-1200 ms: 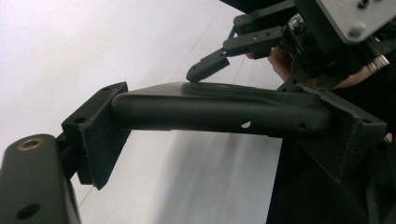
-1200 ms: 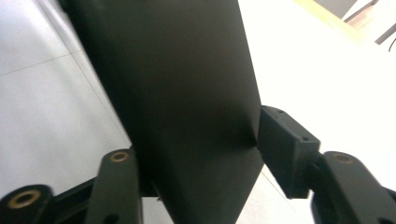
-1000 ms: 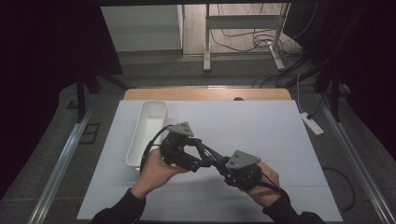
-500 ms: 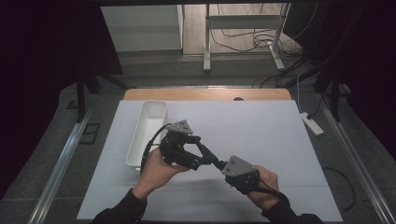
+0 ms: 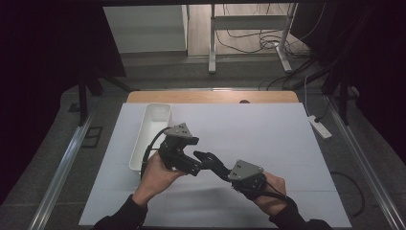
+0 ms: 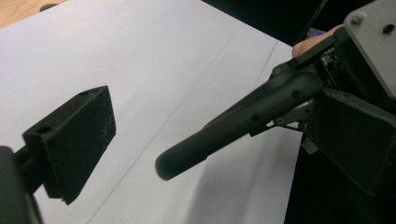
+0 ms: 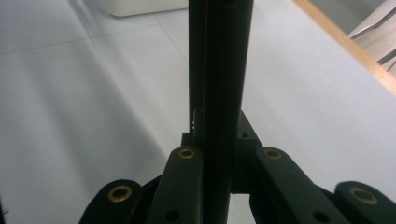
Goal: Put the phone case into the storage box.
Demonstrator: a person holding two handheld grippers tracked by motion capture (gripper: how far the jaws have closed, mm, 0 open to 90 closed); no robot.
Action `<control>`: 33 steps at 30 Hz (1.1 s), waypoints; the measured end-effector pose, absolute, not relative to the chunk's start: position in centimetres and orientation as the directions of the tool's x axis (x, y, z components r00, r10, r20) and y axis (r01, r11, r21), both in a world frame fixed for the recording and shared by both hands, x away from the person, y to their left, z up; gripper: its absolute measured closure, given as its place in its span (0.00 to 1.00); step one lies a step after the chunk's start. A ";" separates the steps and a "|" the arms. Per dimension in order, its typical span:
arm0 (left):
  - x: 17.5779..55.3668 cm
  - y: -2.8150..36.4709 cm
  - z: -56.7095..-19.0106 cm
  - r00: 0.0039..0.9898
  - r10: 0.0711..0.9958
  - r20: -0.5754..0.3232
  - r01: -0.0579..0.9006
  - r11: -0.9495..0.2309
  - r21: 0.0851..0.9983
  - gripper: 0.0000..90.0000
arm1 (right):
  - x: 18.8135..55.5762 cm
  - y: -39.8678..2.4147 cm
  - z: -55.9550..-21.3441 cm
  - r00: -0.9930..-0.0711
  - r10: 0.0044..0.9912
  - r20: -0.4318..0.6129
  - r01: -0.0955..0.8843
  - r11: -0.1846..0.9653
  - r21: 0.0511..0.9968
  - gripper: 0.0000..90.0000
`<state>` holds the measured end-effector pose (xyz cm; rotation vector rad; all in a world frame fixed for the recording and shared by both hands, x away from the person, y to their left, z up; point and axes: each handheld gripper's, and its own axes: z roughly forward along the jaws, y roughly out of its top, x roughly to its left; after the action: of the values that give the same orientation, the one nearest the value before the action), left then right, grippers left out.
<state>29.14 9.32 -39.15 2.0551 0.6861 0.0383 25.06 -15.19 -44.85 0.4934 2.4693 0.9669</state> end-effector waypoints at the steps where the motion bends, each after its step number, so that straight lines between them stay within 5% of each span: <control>1: 29.1 9.4 -39.2 0.846 0.481 -0.230 0.448 -0.407 0.796 0.02 | 25.1 -15.3 -44.9 -0.842 0.474 -0.258 0.172 0.689 0.704 0.95; 21: 28.0 11.1 -40.7 0.882 0.452 -0.137 0.353 -0.438 0.827 0.00 | 26.6 -17.7 -44.6 -0.893 0.449 -0.036 0.272 0.601 0.751 0.95; 33: 27.8 11.7 -41.4 0.890 0.412 -0.197 0.373 -0.408 0.833 0.00 | 26.6 -18.4 -44.9 -0.920 0.381 0.093 0.308 0.555 0.773 0.95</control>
<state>27.82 11.70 -41.43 2.0369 0.5680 0.0471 26.63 -18.36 -44.93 0.5980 2.6940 1.3134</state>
